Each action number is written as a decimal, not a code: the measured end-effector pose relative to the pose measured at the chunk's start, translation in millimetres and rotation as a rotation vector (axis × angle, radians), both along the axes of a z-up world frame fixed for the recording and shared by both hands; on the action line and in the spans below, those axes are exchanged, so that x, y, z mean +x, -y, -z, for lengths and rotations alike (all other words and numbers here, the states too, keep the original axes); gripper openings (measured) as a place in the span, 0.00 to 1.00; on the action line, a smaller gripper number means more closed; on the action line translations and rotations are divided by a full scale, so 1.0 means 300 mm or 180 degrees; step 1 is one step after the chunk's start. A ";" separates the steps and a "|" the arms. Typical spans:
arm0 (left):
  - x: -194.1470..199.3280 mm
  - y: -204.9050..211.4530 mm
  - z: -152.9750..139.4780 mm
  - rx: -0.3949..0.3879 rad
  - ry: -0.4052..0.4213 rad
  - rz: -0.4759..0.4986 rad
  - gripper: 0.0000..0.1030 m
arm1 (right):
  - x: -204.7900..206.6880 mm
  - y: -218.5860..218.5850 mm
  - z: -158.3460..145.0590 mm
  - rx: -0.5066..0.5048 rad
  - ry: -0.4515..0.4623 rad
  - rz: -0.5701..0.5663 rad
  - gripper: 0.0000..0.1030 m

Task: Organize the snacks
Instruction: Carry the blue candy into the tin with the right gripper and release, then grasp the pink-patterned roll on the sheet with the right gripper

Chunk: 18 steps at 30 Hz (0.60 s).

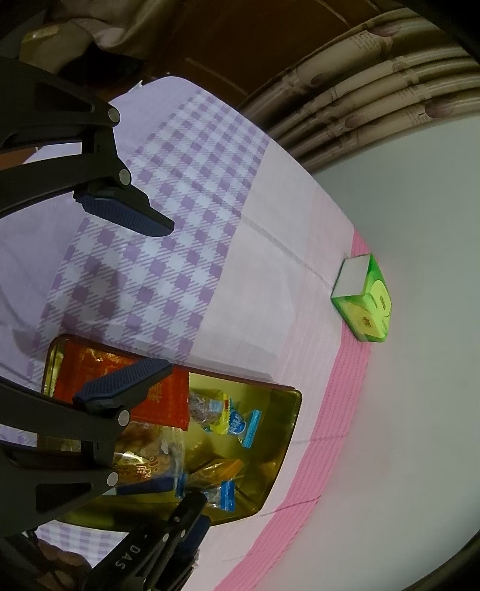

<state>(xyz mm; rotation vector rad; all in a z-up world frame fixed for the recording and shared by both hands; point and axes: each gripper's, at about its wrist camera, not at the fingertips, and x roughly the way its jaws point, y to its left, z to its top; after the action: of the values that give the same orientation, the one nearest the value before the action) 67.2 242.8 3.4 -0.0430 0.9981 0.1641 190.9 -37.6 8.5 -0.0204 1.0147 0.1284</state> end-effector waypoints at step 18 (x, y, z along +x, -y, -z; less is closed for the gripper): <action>0.000 0.000 0.003 0.0035 -0.0014 0.0026 0.67 | -0.109 0.352 -0.132 -0.0230 0.0321 0.0526 0.45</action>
<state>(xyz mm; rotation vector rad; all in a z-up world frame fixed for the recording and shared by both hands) 67.4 242.7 2.3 -0.0284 1.0015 0.1622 158.0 -143.1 48.2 -0.0086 0.9158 -0.0597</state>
